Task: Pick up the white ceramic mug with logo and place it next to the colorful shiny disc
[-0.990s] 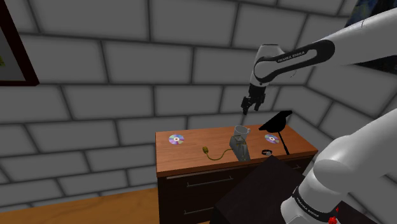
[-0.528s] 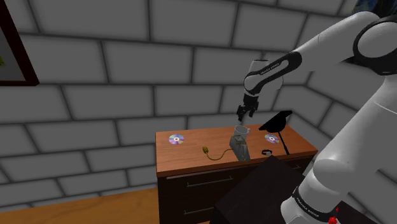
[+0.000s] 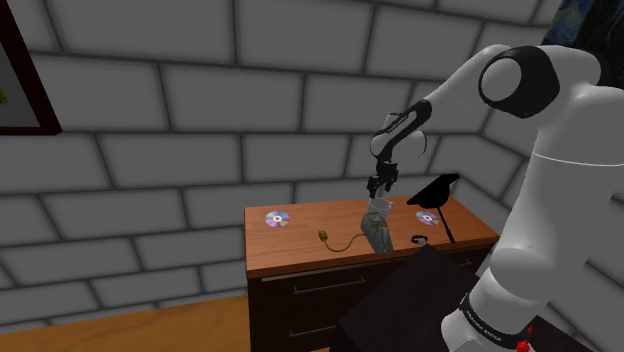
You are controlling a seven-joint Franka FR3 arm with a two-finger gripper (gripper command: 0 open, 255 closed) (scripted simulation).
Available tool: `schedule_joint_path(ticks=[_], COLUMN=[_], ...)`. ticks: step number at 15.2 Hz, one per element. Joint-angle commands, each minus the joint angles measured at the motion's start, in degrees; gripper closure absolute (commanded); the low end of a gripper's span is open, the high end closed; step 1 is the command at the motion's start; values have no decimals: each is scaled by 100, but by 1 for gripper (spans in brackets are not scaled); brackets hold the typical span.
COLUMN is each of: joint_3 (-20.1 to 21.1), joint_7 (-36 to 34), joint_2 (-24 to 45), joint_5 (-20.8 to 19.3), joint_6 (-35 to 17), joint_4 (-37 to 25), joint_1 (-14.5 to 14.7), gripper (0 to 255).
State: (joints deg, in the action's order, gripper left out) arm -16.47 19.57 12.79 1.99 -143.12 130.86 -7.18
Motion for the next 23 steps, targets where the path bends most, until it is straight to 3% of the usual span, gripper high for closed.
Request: schedule_joint_path(ticks=[1, 9, 17, 23], joint_3=[43, 331, 465, 466], joint_7=[227, 752, 834, 834], joint_2=[486, 2169, 2688, 2688], joint_5=[193, 630, 750, 750], joint_6=[-185, -505, -868, -868], joint_4=[-280, -1595, -1752, -1752], joint_1=[-123, -649, -776, -776], gripper=[0, 0, 0, 0])
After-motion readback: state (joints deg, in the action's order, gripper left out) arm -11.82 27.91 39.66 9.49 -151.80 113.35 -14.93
